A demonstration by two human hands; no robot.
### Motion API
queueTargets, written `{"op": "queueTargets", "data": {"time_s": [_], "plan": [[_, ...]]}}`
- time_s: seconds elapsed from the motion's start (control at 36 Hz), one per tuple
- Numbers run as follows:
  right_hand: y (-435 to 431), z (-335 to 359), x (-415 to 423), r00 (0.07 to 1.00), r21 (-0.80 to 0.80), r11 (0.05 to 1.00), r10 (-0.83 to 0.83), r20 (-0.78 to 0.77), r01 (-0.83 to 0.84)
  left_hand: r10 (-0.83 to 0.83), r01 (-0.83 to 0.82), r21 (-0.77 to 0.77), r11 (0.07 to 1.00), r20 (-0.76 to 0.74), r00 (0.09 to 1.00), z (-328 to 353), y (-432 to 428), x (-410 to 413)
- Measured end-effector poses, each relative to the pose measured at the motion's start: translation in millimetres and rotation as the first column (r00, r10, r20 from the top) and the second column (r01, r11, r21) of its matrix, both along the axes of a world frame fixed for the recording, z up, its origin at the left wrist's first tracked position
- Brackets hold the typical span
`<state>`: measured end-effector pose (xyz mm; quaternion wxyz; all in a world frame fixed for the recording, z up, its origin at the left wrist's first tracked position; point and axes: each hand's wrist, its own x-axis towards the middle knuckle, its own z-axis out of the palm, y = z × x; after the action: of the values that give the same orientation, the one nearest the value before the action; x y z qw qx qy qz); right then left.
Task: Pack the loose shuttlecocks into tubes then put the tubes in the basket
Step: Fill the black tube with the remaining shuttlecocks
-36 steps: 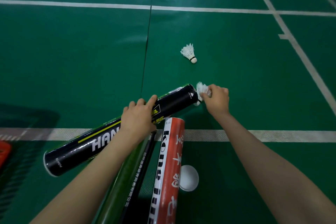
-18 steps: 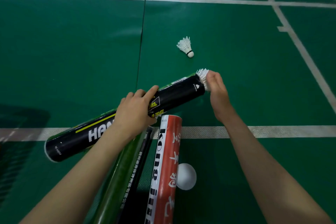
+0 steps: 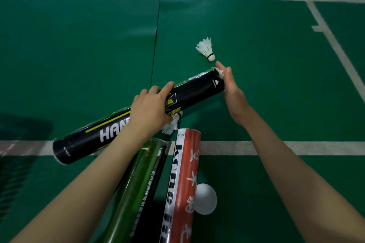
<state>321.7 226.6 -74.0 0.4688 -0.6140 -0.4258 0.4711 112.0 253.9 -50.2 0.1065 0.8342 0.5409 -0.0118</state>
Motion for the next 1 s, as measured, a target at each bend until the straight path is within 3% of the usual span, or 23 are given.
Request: {"op": "queueTargets", "data": {"time_s": [0.14,0.25,0.36,0.53,0.78,0.92,1.0], "plan": [[46.5,-7.9,12.6,0.969,-0.034,0.974,-0.218,0.113,0.223,0.048,-0.052,-0.059,0.997,-0.057,0.997,-6.2,31.9,6.7],[89.6,-25.9,30.7,0.925,-0.156,0.975,-0.089,0.370,0.156,0.100,-0.108,-0.100,0.989,-0.082,0.992,-14.5,61.0,9.7],[124.4,-35.7,40.8,0.860,-0.210,0.967,-0.019,0.510,0.146,0.115,-0.138,-0.178,0.974,-0.131,0.985,-33.3,78.5,6.8],[156.0,-46.7,44.6,0.763,-0.243,0.964,0.076,0.642,0.108,0.112,-0.137,-0.217,0.967,-0.123,0.986,-58.4,88.0,-0.6],[180.2,-55.9,40.1,0.677,-0.307,0.952,0.234,0.698,-0.012,0.083,-0.116,-0.175,0.978,-0.185,0.979,-70.0,86.4,-2.1],[172.2,-64.4,45.7,0.508,-0.199,0.980,0.180,0.842,-0.018,0.083,-0.112,-0.176,0.978,-0.166,0.983,-69.8,89.7,-4.6],[160.0,-69.9,47.4,0.514,-0.121,0.992,0.090,0.853,0.026,0.078,-0.106,-0.166,0.980,-0.166,0.983,-70.0,89.3,-4.6]]}}
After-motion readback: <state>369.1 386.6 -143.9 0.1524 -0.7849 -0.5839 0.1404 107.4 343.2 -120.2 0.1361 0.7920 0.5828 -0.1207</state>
